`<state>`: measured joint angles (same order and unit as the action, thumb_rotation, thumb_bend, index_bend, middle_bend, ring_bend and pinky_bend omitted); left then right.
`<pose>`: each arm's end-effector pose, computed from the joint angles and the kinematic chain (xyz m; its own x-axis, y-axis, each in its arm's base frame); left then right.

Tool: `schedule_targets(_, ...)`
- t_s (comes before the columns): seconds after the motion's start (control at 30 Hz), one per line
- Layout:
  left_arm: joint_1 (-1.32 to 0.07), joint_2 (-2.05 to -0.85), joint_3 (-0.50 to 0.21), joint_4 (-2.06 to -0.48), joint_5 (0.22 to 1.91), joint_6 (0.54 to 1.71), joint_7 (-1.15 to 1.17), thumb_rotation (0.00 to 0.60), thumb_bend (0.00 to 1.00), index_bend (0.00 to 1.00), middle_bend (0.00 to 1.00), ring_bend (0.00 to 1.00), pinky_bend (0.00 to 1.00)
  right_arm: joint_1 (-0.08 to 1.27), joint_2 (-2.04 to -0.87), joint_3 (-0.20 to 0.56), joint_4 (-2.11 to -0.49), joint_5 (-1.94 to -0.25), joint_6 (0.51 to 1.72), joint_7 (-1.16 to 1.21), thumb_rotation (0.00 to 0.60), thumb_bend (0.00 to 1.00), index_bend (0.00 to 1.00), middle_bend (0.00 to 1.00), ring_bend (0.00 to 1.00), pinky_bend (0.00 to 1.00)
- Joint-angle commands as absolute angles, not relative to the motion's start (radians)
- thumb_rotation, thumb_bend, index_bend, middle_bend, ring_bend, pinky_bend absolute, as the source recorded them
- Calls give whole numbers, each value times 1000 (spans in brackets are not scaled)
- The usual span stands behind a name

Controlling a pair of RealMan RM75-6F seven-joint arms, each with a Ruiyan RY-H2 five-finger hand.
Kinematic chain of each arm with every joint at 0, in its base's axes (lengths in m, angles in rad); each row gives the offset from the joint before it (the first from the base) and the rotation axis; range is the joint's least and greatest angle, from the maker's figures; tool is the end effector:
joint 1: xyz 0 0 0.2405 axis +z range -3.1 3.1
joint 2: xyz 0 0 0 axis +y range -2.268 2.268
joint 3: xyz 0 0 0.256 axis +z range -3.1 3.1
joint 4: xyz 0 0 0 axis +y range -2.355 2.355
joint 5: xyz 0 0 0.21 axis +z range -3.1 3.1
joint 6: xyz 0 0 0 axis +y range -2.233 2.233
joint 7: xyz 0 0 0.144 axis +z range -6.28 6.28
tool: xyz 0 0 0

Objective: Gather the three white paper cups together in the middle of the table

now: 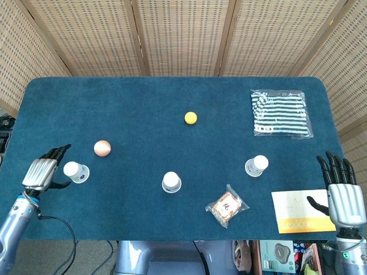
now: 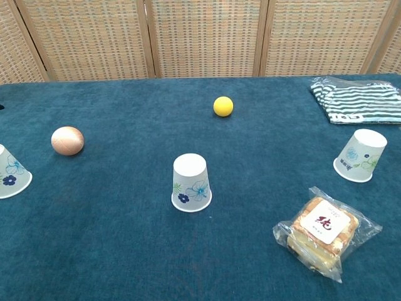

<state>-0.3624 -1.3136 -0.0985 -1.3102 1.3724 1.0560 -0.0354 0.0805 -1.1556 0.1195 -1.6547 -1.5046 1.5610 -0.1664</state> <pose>-0.3258 0.2822 0.0867 0.4429 0.2461 0.8621 0.8960 -0.0886 -0.4351 -0.2900 -0.1918 0.1640 0.4651 0.1362 0.8747 -0.8831 0.0020 0.4692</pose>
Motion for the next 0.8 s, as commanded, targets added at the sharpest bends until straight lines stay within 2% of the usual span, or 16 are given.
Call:
schedule_targets(0.03,-395,-1357,-107,-1267,1347,1012,-27,600,178,190,248,213,344,82,-1153,122,-1652,-1496,1554,-156,600,0,0,0,0,0)
schedule_targets(0.13,-404,-1373,-110,-1256,1332,1002,-4,600,179,304,307,264,390,84,-1150,124,-1650,-1491,1549,-147,600,0,0,0,0,0)
schedule_targets(0.33,-413,-1392,-116,-1255,1289,986,37,600,178,408,382,330,460,85,-1145,127,-1649,-1487,1547,-130,600,0,0,0,0,0)
schedule_targets(0.53,-417,-1389,-119,-1277,1275,996,49,600,180,436,414,355,477,84,-1144,127,-1651,-1486,1548,-127,600,0,0,0,0,0)
schedule_targets(0.8,-422,-1282,-103,-1518,1435,1115,55,600,179,436,414,355,477,84,-1142,127,-1656,-1486,1549,-123,600,0,0,0,0,0)
